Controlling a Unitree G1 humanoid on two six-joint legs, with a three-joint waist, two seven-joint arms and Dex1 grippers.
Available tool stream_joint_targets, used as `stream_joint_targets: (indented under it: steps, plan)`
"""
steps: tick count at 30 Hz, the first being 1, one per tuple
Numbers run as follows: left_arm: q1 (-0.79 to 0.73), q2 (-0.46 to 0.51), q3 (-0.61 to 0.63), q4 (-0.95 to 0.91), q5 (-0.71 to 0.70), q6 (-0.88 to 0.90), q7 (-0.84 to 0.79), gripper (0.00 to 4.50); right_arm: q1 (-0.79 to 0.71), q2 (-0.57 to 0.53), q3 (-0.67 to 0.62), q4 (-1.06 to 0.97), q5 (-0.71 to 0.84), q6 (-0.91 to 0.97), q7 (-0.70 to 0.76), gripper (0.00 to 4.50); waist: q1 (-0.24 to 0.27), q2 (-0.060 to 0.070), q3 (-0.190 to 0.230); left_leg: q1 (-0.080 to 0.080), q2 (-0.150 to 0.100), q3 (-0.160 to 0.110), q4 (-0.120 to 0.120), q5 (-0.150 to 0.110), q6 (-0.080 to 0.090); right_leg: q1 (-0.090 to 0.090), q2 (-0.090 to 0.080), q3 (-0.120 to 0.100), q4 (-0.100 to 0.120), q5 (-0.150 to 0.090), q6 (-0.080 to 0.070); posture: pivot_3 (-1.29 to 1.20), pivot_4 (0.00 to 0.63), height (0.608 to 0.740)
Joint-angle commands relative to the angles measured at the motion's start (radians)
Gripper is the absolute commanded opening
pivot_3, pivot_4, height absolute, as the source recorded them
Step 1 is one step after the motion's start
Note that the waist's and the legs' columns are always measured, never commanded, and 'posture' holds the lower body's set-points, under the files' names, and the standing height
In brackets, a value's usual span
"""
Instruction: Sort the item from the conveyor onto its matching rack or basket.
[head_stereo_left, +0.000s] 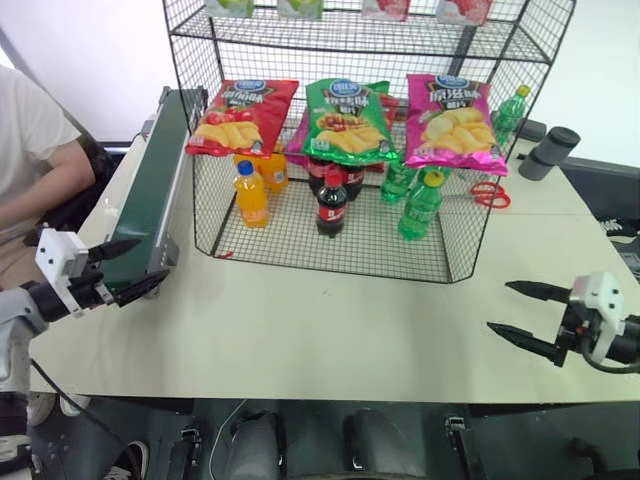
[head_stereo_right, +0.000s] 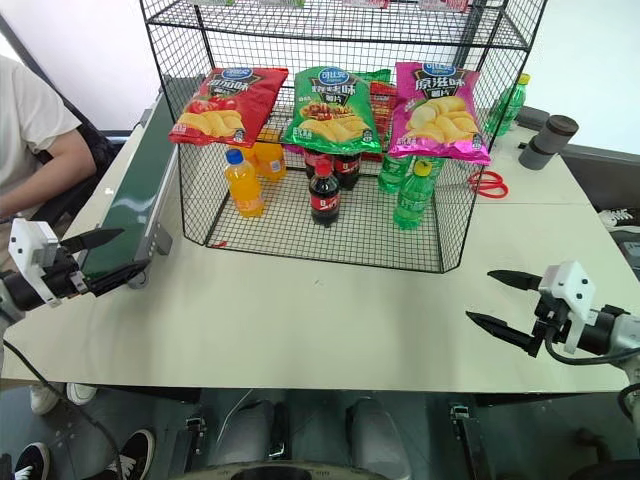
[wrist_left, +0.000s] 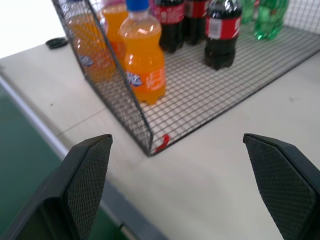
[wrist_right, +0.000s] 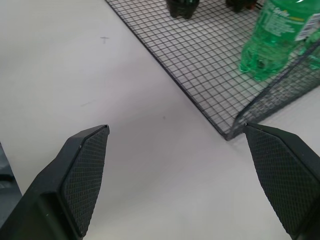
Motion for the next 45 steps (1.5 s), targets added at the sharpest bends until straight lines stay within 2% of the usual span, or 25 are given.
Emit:
stream_joint_targets:
  steps: [1,7,10,19,45]
  plan:
    - [-0.001,0.013,0.02,-0.026,-0.027,0.012,-0.016,4.47,-0.008,0.004,-0.011,-0.031,0.013,0.0,-0.009,4.48,0.0,0.0,0.0,0.0,0.0,0.0,0.0,0.0,0.0,0.0,0.0,0.0,0.0,0.0,0.0,0.0,0.15,0.74]
    - [0.007,0.009,0.034,-0.043,-0.054,0.071,-0.002,4.47,-0.01,0.005,-0.011,-0.033,0.016,0.009,-0.016,4.48,0.001,0.0,0.0,0.0,0.0,0.0,0.0,0.0,0.0,0.0,0.0,0.0,0.0,0.0,0.0,0.0,0.15,0.74]
    - [0.01,0.002,0.037,-0.036,-0.029,0.011,0.007,4.47,-0.015,0.002,-0.01,-0.035,0.018,0.014,-0.014,4.48,0.001,0.0,0.0,0.0,0.0,0.0,0.0,0.0,0.0,0.0,0.0,0.0,0.0,0.0,0.0,0.0,0.15,0.74]
    - [0.015,-0.02,0.014,-0.039,0.016,-0.025,0.082,4.47,-0.039,-0.003,-0.008,-0.042,0.014,0.03,-0.021,4.48,0.001,0.0,0.0,0.0,0.0,0.0,0.0,0.0,0.0,0.0,0.0,0.0,0.0,0.0,0.0,0.0,0.15,0.74]
    - [0.06,-0.052,0.0,-0.08,0.009,-0.027,0.06,4.47,-0.058,0.017,0.039,-0.069,0.017,0.034,-0.042,4.48,0.001,0.0,0.0,0.0,0.0,0.0,0.0,0.0,0.0,0.0,0.0,0.0,0.0,0.0,0.0,0.0,0.15,0.74]
